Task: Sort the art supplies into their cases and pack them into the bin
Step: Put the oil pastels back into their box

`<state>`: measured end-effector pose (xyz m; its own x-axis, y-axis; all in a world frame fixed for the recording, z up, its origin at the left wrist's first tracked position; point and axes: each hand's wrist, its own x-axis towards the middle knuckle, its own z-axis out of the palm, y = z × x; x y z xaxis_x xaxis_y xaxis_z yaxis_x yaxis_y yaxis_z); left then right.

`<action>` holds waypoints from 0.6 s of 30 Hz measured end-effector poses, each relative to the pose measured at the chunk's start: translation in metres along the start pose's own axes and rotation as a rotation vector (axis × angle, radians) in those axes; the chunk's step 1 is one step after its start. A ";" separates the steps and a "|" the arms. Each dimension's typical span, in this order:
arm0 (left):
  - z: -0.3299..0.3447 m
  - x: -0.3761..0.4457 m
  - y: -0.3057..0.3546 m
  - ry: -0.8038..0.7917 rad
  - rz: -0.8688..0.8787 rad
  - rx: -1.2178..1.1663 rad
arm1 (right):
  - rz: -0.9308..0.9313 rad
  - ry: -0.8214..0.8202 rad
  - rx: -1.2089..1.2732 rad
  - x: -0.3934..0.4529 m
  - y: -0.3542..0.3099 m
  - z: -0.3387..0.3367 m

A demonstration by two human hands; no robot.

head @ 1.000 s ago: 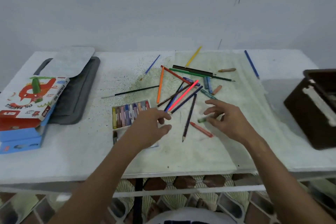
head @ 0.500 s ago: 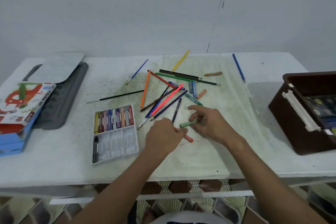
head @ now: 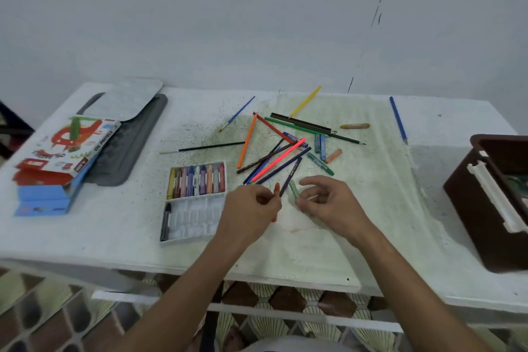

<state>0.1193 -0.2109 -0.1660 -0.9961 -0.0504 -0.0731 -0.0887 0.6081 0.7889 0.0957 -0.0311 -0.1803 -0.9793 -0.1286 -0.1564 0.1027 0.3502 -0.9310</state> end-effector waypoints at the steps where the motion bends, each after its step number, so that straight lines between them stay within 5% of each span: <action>1: -0.009 -0.002 -0.004 0.028 -0.005 -0.023 | -0.006 -0.028 0.021 0.000 -0.006 0.007; 9: -0.091 -0.019 -0.053 0.267 -0.151 0.041 | -0.146 -0.241 -0.093 0.003 -0.051 0.089; 18: -0.131 -0.027 -0.099 0.178 -0.243 0.182 | -0.209 -0.250 -0.263 0.007 -0.066 0.172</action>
<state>0.1543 -0.3734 -0.1618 -0.9328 -0.3381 -0.1250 -0.3365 0.6919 0.6388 0.1117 -0.2144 -0.1764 -0.8985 -0.4320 -0.0783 -0.1736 0.5134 -0.8404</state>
